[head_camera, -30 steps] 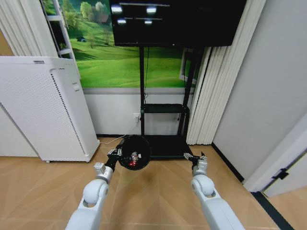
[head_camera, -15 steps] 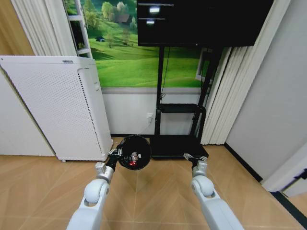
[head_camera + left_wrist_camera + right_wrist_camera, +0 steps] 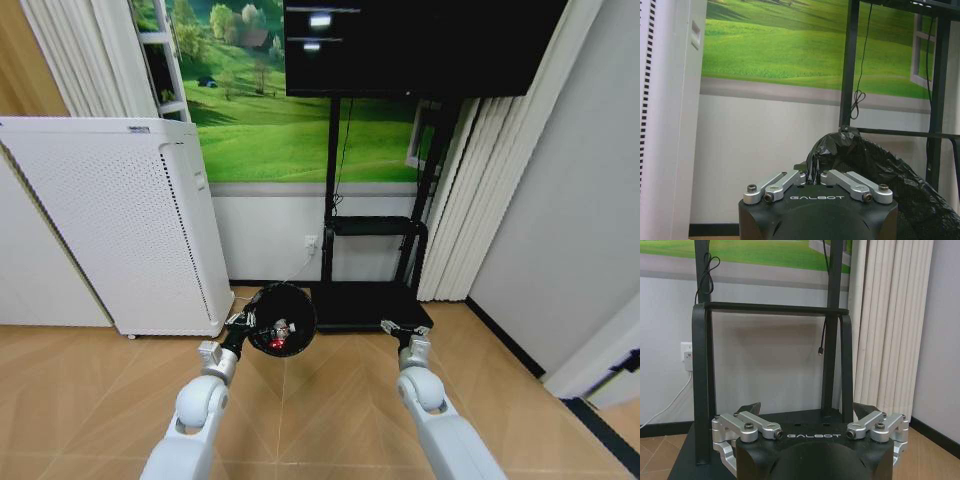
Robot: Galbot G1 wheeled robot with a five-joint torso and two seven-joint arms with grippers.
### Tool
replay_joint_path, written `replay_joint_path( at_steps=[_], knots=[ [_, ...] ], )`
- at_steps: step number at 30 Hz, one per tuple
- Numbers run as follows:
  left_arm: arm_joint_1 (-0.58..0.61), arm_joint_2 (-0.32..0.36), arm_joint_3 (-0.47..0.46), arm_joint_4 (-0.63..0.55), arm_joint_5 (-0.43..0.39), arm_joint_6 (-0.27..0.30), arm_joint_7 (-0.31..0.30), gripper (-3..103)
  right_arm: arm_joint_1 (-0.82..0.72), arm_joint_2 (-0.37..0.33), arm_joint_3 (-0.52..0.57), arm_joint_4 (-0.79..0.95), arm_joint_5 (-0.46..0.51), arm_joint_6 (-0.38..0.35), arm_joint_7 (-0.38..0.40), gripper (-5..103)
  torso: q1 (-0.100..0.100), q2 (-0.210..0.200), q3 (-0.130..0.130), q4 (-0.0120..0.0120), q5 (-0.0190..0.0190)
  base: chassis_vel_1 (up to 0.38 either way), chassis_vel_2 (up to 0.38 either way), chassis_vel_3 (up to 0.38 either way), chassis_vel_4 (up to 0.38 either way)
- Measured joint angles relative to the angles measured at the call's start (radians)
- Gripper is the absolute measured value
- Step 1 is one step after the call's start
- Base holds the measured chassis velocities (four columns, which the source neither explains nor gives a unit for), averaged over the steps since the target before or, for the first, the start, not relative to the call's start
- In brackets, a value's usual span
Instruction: Pick up the trash bin and place the garbage on the floor into it.
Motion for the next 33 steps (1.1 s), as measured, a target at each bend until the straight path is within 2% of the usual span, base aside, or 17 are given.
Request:
replay_joint_path(
  at_steps=[13,25,29,33],
  knots=[
    [-0.009,0.003,-0.003,0.002,-0.006,0.000,0.007,7,-0.005,0.001,0.000,0.011,-0.019,-0.013,0.006,100,0.000,0.000,0.000,-0.0004,0.0001,0.003,0.004,-0.014,-0.009],
    [-0.009,0.006,-0.011,-0.001,-0.009,0.000,0.011,7,-0.011,0.003,-0.001,0.023,-0.028,-0.017,0.012,100,0.000,0.000,0.000,0.0000,-0.0002,0.167,0.164,-0.162,-0.156],
    [-0.004,0.005,-0.015,-0.002,-0.008,-0.001,0.014,7,-0.016,0.015,-0.005,0.009,-0.068,0.041,-0.007,100,0.000,0.000,0.000,0.0004,0.0000,0.148,0.159,-0.147,-0.167],
    [-0.005,0.006,-0.015,-0.002,-0.009,-0.002,0.015,7,-0.022,0.019,-0.005,0.012,-0.069,0.046,-0.014,100,0.000,0.000,0.000,-0.0001,0.0004,0.028,0.022,-0.033,-0.039]
  ],
)
